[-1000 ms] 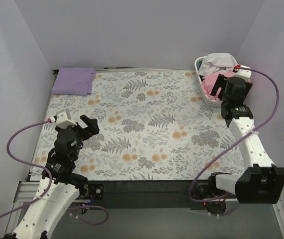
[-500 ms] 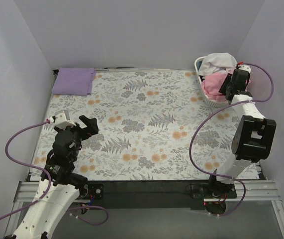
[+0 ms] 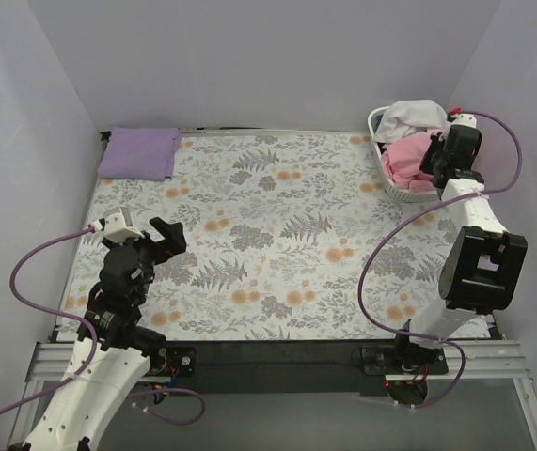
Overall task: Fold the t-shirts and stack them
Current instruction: Grab the tshirt from the pile, then move the tshirt to the center of the board
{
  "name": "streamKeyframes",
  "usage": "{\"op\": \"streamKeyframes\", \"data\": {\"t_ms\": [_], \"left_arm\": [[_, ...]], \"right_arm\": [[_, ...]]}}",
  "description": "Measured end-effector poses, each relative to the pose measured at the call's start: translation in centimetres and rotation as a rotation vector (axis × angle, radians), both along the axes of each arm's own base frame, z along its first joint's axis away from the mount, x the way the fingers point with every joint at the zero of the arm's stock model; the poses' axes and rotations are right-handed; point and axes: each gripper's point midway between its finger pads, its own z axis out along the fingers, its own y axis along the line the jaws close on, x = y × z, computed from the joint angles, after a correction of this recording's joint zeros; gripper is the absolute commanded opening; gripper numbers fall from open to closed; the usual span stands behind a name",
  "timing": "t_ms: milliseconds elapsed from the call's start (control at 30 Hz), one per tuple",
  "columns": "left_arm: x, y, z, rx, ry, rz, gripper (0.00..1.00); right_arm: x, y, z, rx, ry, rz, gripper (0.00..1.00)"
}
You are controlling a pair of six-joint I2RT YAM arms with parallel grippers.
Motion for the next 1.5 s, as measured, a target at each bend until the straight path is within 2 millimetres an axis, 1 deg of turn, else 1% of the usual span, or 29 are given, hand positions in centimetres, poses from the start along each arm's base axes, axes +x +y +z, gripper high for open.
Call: {"op": "streamKeyframes", "data": {"t_ms": [33,133,167,233,267,333,367,400,433,467,500,533,600,633,667,733,767,833,900,933,1000,1033,1100,1167,1233,1333,1367,1433,1500], "left_arm": [[0.0,0.0,0.0,0.000,0.000,0.000,0.95],[0.0,0.0,-0.1,0.001,0.003,0.000,0.95],[0.1,0.0,-0.1,0.002,0.005,0.001,0.95],[0.1,0.0,-0.2,0.003,0.009,0.001,0.95],[0.1,0.0,-0.2,0.004,0.010,0.001,0.95],[0.1,0.0,-0.3,0.004,0.011,0.001,0.95],[0.1,0.0,-0.3,0.004,0.011,0.001,0.95],[0.1,0.0,-0.3,0.004,0.011,0.001,0.95],[0.1,0.0,-0.3,0.004,0.010,0.001,0.95],[0.1,0.0,-0.3,0.005,0.011,0.001,0.95],[0.1,0.0,-0.3,0.005,0.011,0.001,0.95],[0.1,0.0,-0.3,0.004,0.010,0.001,0.95],[0.1,0.0,-0.2,0.004,0.010,0.001,0.95],[0.1,0.0,-0.2,0.004,0.009,0.001,0.95],[0.1,0.0,-0.3,0.004,0.010,0.000,0.95],[0.1,-0.1,-0.4,0.005,0.013,0.000,0.95],[0.2,-0.1,-0.4,0.006,0.015,-0.002,0.95],[0.3,-0.3,-0.7,0.009,0.027,-0.009,0.95],[0.6,-0.6,-1.2,0.011,0.045,-0.022,0.95],[0.7,-0.8,-1.5,0.014,0.057,-0.032,0.95],[0.9,-1.5,-2.3,0.014,0.091,-0.059,0.95],[1.1,-1.9,-2.8,0.012,0.113,-0.073,0.95],[1.4,-2.7,-4.2,0.006,0.170,-0.105,0.95],[1.6,-3.5,-5.9,-0.010,0.241,-0.124,0.95],[1.8,-4.0,-7.6,-0.034,0.316,-0.122,0.95],[1.8,-4.4,-10.1,-0.070,0.420,-0.095,0.95],[1.8,-4.4,-10.7,-0.080,0.447,-0.084,0.95],[1.7,-4.5,-11.4,-0.099,0.479,-0.069,0.95],[1.6,-4.5,-11.5,-0.113,0.486,-0.060,0.95]], "right_arm": [[-0.2,0.3,1.0,-0.002,-0.017,0.010,0.01],[-1.4,1.7,5.7,-0.014,-0.094,0.054,0.01],[-1.7,2.4,8.0,-0.025,-0.136,0.073,0.01],[-2.3,5.1,13.0,-0.050,-0.228,0.134,0.01],[-2.7,7.3,15.9,-0.067,-0.283,0.178,0.01],[-4.0,13.0,20.3,-0.080,-0.381,0.296,0.01],[-5.1,16.3,21.9,-0.072,-0.420,0.370,0.01],[-6.5,19.8,23.0,-0.057,-0.449,0.450,0.01],[-7.8,22.4,23.5,-0.043,-0.464,0.512,0.01],[-9.6,25.7,23.8,-0.024,-0.474,0.590,0.01],[-11.0,28.1,23.6,-0.008,-0.474,0.648,0.07],[-12.1,30.0,23.2,0.008,-0.466,0.696,0.16],[-14.1,33.6,21.6,0.038,-0.430,0.788,0.28],[-15.1,35.5,20.5,0.048,-0.397,0.836,0.39],[-15.7,37.3,19.3,0.055,-0.367,0.879,0.45],[-17.2,41.1,16.4,0.050,-0.297,0.974,0.52],[-18.0,42.7,14.6,0.036,-0.250,1.016,0.53],[-19.3,45.1,10.6,-0.007,-0.144,1.080,0.55],[-19.7,45.2,7.1,-0.076,-0.055,1.086,0.56],[-19.6,44.5,5.7,-0.115,-0.025,1.069,0.57],[-19.1,42.2,3.2,-0.180,0.032,1.017,0.57],[-18.9,40.7,2.0,-0.200,0.061,0.992,0.57],[-17.8,36.7,-0.3,-0.216,0.123,0.915,0.58],[-16.2,31.4,-2.4,-0.200,0.189,0.787,0.58],[-15.1,26.4,-4.0,-0.154,0.235,0.651,0.64],[-15.0,20.4,-6.2,-0.065,0.289,0.475,0.64],[-15.2,19.1,-7.0,-0.032,0.297,0.427,0.64],[-16.0,17.1,-8.6,0.015,0.327,0.352,0.63],[-16.6,16.2,-9.9,0.031,0.356,0.311,0.61]]}}
